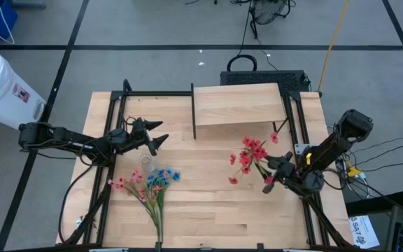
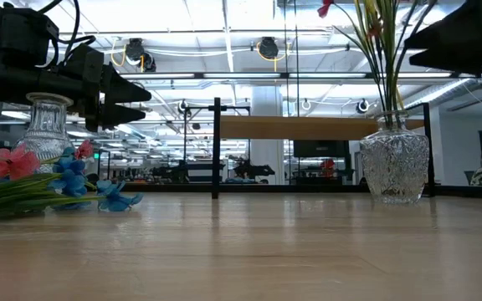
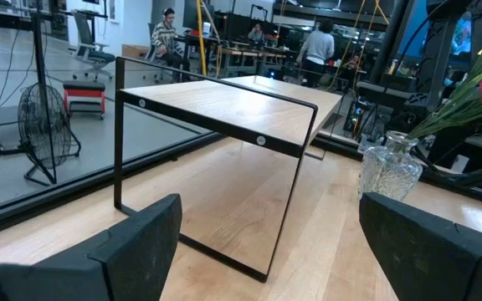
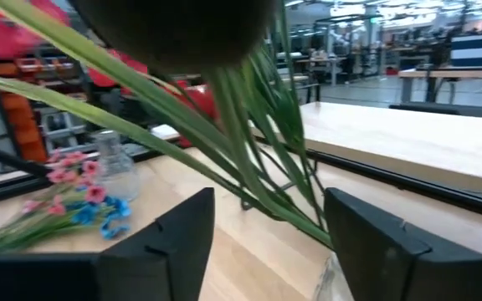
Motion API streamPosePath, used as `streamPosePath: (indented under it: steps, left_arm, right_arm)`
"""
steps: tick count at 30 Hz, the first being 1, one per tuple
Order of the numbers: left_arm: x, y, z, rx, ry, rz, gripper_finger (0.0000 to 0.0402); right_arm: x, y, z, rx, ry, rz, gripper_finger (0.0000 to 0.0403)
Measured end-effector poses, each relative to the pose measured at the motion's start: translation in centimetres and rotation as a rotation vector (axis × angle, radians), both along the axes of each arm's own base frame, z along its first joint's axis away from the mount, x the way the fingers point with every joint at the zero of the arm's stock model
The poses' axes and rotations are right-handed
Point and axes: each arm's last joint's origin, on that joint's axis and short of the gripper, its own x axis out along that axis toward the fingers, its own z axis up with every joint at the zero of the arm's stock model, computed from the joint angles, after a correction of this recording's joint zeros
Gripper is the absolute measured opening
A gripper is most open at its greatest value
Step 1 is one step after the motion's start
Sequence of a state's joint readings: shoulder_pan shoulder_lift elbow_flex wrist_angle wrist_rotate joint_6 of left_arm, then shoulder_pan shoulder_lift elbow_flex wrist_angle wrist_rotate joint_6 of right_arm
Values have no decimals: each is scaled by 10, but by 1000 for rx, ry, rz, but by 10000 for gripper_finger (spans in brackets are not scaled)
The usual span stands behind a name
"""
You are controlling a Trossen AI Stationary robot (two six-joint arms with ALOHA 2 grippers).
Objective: Pick and place flowers into a vace then onto a shelf
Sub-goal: Put the black tulip into the right transparent vase, then put the blue flowers into the right transparent vase
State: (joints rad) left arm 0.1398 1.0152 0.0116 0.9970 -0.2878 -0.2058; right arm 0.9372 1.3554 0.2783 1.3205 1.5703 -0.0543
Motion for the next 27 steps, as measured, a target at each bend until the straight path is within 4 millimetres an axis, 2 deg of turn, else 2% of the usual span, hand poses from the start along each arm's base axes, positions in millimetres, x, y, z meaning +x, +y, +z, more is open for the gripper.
streamPosePath:
  steps: [5, 14, 18, 20, 24, 27]
  left_arm:
    - [0, 0, 0, 0, 0, 0, 365]
    - [0, 0, 0, 0, 0, 0, 365]
    - [0, 0, 0, 0, 0, 0, 365]
    - [0, 0, 0, 0, 0, 0, 365]
    - [0, 0, 0, 0, 0, 0, 365]
    - [0, 0, 0, 0, 0, 0, 365]
  right_arm:
    - [-9, 4, 7, 18, -12, 48, 236]
    - [-21, 13, 9, 81, -54, 145, 234]
    - [-21, 18, 9, 115, -94, 300, 234]
    - [-18, 21, 7, 121, -101, 377, 234]
    - [1, 31, 5, 86, -57, 413, 234]
    - [21, 39, 6, 76, -35, 574, 234]
